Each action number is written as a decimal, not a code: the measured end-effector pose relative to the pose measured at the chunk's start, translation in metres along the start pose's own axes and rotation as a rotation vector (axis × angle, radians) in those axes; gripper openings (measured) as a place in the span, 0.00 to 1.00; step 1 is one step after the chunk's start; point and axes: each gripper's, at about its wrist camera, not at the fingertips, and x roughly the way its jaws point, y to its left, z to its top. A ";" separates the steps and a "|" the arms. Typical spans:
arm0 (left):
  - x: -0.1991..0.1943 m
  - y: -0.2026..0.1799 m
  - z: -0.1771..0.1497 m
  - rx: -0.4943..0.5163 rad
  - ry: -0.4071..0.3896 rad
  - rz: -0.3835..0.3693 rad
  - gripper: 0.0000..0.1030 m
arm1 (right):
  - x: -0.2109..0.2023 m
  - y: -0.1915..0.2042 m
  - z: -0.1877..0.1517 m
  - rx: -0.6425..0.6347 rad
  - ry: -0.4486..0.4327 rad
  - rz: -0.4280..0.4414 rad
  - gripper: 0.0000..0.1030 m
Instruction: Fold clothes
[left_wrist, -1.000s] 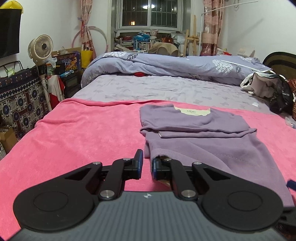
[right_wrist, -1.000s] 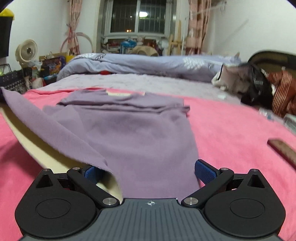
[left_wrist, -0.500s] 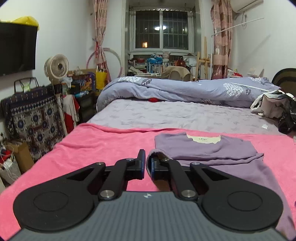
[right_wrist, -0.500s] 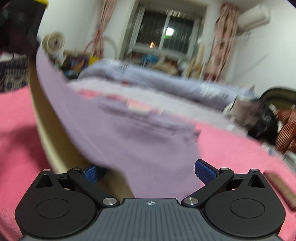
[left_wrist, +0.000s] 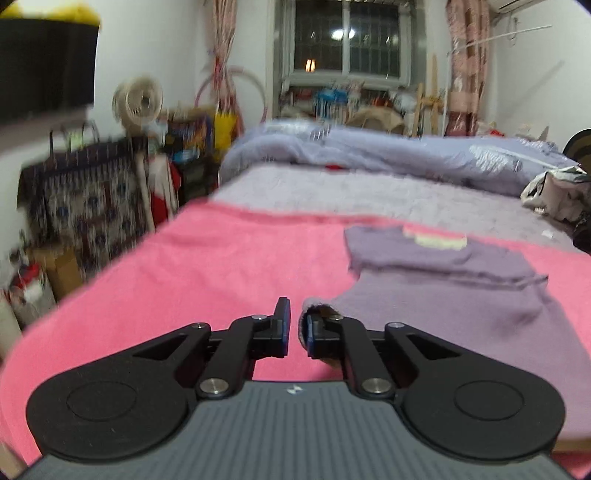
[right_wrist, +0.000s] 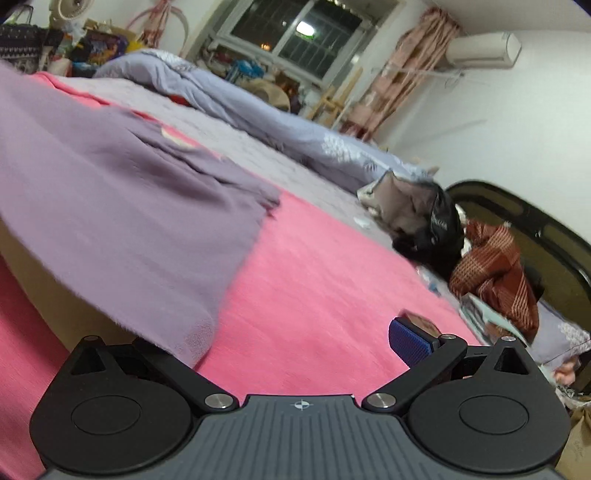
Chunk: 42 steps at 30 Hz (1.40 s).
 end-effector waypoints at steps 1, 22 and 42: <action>0.011 -0.001 0.000 0.009 0.034 0.007 0.12 | 0.002 -0.010 -0.002 0.012 0.012 0.032 0.99; -0.086 -0.007 0.035 0.184 0.020 -0.151 0.06 | -0.006 -0.149 0.096 0.216 0.189 0.574 0.05; -0.051 -0.021 0.051 0.197 0.199 -0.148 0.00 | 0.031 -0.142 0.125 0.208 0.600 0.648 0.05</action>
